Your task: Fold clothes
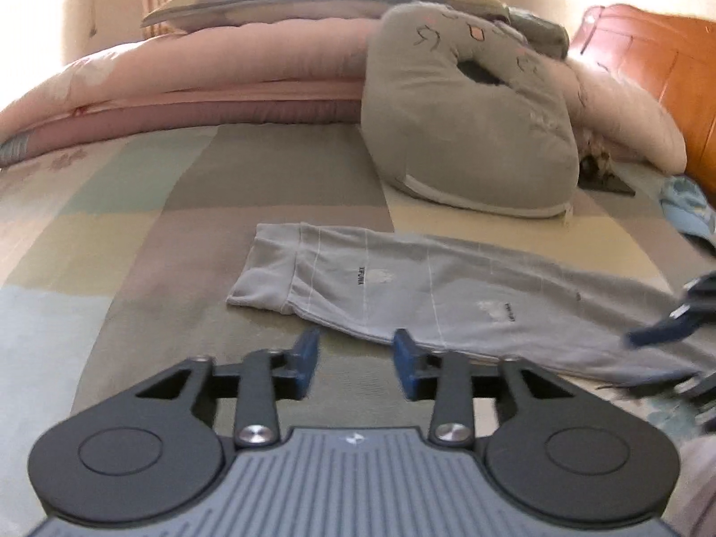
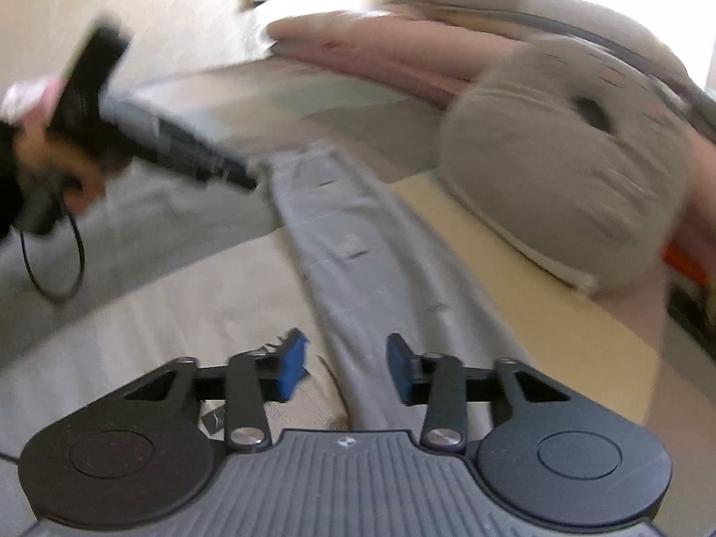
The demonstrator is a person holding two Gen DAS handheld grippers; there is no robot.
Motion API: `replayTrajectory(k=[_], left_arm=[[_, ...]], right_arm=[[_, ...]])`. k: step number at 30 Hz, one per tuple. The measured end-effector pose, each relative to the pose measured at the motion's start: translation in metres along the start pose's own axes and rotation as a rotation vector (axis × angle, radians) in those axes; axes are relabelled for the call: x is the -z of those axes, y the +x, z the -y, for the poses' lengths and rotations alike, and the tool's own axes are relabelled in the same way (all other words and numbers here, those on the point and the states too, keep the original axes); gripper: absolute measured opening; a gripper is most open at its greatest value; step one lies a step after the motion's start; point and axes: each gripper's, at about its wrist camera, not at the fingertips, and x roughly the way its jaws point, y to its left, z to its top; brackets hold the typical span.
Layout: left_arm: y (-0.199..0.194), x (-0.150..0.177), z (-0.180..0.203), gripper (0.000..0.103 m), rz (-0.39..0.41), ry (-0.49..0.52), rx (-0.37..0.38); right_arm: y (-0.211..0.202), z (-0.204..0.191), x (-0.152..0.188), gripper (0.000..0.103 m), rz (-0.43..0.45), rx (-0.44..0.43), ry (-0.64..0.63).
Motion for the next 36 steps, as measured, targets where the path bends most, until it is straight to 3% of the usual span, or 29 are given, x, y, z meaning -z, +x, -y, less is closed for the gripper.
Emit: replayTrajectory(k=[7,8,9,11,15,18,21,26,33,36], left_arm=[[-0.015,0.013,0.003,0.040,0.014,0.003,-0.017],[-0.016,0.014,0.004,0.040,0.014,0.003,-0.020],[-0.016,0.014,0.005,0.040,0.014,0.004,-0.019],[-0.020,0.012,0.007,0.040,0.021,0.005,-0.014],[-0.021,0.004,0.017,0.040,0.041,0.017,0.020],[-0.016,-0.002,0.029,0.042,0.044,0.039,0.043],[-0.008,-0.006,0.048,0.044,0.040,0.089,0.050],[0.004,-0.011,0.087,0.044,0.022,0.181,0.086],[0.010,-0.015,0.148,0.051,-0.016,0.258,0.182],[0.012,-0.013,0.174,0.052,-0.045,0.252,0.210]], right_arm=[[0.042,-0.028,0.004,0.034,-0.034,0.040,-0.146],[0.048,-0.032,0.004,0.010,-0.039,0.046,-0.167],[0.053,-0.036,0.005,0.004,-0.044,0.052,-0.188],[0.061,-0.041,0.004,0.003,-0.054,0.038,-0.193],[0.052,-0.031,-0.005,0.004,-0.059,-0.107,-0.049],[0.047,-0.024,-0.007,0.013,-0.082,-0.154,0.011],[0.016,-0.011,-0.008,0.018,-0.054,-0.174,0.042],[-0.050,0.028,0.005,0.028,-0.058,-0.041,0.042],[-0.134,0.118,0.069,0.032,-0.173,0.209,0.087],[-0.143,0.157,0.099,0.034,-0.194,0.213,0.107]])
